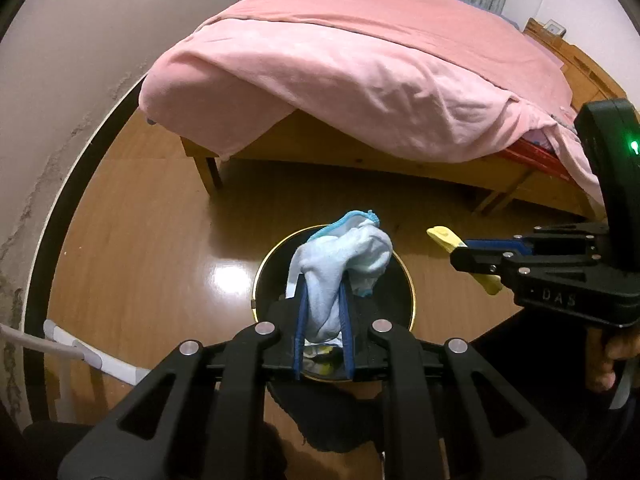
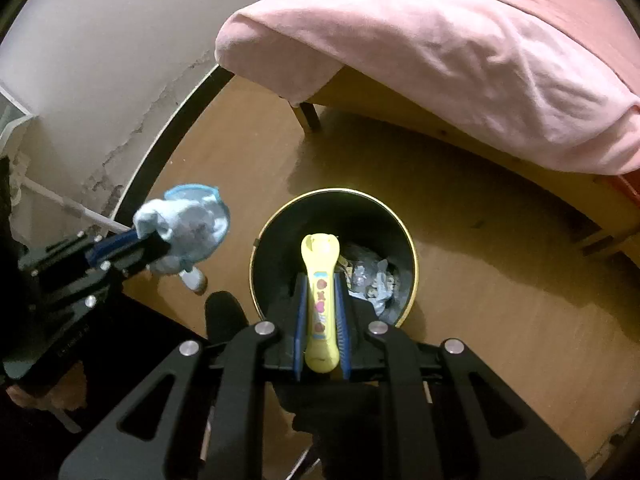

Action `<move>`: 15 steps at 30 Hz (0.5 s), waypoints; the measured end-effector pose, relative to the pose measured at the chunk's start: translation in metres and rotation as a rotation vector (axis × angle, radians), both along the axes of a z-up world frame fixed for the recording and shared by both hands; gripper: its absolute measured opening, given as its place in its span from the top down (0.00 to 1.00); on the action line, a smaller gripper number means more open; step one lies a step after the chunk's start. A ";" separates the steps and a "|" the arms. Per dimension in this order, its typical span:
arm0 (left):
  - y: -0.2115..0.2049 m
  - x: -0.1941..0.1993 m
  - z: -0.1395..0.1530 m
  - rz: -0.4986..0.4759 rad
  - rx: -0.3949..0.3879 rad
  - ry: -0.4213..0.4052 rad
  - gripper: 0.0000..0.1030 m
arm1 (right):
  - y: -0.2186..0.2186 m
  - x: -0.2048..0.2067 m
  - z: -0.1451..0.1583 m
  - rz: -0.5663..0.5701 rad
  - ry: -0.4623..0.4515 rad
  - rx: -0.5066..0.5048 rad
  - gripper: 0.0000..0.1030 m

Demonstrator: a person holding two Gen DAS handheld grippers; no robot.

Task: Collect trash
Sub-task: 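Open the left tool to drop the cloth while the right drops the toy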

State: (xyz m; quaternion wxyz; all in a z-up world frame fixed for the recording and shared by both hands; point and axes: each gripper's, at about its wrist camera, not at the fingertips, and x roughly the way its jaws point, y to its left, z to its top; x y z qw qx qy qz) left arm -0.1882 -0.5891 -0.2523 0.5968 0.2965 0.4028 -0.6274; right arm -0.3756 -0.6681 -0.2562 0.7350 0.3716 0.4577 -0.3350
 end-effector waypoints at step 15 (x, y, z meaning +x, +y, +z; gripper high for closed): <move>0.004 -0.001 0.004 0.001 -0.031 -0.006 0.31 | -0.004 0.005 0.008 -0.023 -0.018 -0.014 0.44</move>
